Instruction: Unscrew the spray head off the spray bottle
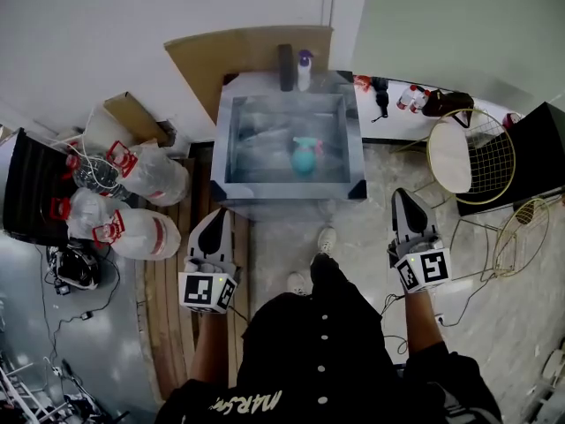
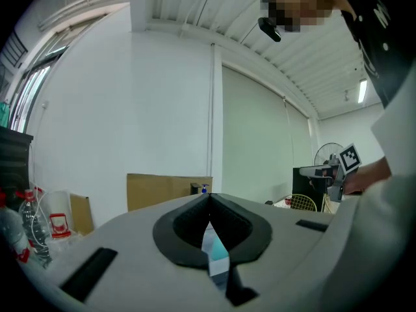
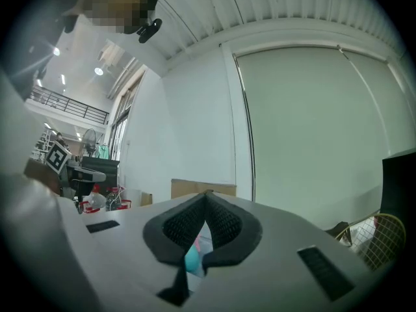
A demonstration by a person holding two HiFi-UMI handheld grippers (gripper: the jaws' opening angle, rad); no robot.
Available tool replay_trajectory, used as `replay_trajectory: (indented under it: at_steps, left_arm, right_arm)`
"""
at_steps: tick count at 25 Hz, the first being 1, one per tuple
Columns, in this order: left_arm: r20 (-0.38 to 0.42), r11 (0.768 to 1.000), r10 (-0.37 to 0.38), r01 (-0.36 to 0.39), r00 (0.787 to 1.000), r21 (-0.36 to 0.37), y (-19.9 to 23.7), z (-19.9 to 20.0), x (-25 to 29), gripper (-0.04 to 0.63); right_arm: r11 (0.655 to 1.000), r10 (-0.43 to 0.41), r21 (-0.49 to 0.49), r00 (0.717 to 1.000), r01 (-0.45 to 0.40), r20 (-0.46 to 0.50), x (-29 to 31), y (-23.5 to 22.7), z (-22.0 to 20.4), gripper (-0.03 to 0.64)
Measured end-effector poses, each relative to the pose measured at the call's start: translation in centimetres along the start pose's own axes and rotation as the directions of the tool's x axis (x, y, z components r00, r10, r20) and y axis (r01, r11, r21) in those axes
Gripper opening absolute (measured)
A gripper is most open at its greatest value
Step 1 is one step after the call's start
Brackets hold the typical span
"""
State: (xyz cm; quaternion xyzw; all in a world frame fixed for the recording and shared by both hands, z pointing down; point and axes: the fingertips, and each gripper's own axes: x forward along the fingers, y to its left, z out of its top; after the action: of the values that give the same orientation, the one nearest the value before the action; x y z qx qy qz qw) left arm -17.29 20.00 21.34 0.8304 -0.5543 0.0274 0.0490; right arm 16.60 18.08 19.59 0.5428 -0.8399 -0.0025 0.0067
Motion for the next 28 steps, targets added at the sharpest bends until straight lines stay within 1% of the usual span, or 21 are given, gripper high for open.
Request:
replay_trajectory:
  at_steps: [5, 13, 18, 21, 24, 26, 28]
  left_arm:
    - [-0.002, 1.000, 0.015, -0.015, 1.000, 0.005, 0.6, 0.1, 5.1, 0.025]
    - [0.026, 0.999, 0.033, -0.033, 0.999, 0.011, 0.3, 2.1, 13.5, 0.025]
    - [0.015, 0.997, 0.070, -0.070, 0.997, 0.017, 0.1, 2.8, 16.6, 0.025]
    - [-0.006, 0.996, 0.085, -0.085, 0.996, 0.025, -0.4, 2.4, 17.3, 0.026]
    - [-0.045, 0.996, 0.085, -0.083, 0.995, 0.040, -0.7, 1.3, 17.9, 0.025]
    - [-0.082, 0.996, 0.068, -0.063, 0.994, 0.065, -0.7, 0.3, 18.4, 0.025]
    - [-0.135, 0.994, 0.025, -0.010, 0.991, 0.109, -0.8, -1.0, 19.2, 0.026]
  right_arm:
    - [1.000, 0.029, 0.001, 1.000, -0.029, 0.002, 4.5, -3.0, -0.4, 0.012]
    - [0.997, 0.075, 0.003, 0.997, -0.075, 0.018, 11.1, -8.5, 0.3, 0.012]
    - [0.993, 0.121, 0.010, 0.993, -0.121, 0.018, 14.0, -11.0, 0.5, 0.012]
    - [0.989, 0.146, 0.017, 0.989, -0.146, 0.009, 15.2, -11.9, 0.2, 0.012]
    - [0.986, 0.165, 0.028, 0.986, -0.165, 0.000, 15.9, -12.4, -0.2, 0.012]
    - [0.984, 0.177, 0.035, 0.984, -0.177, -0.006, 16.5, -12.5, -0.6, 0.012]
    - [0.981, 0.192, 0.040, 0.981, -0.191, -0.015, 17.2, -12.4, -1.0, 0.012]
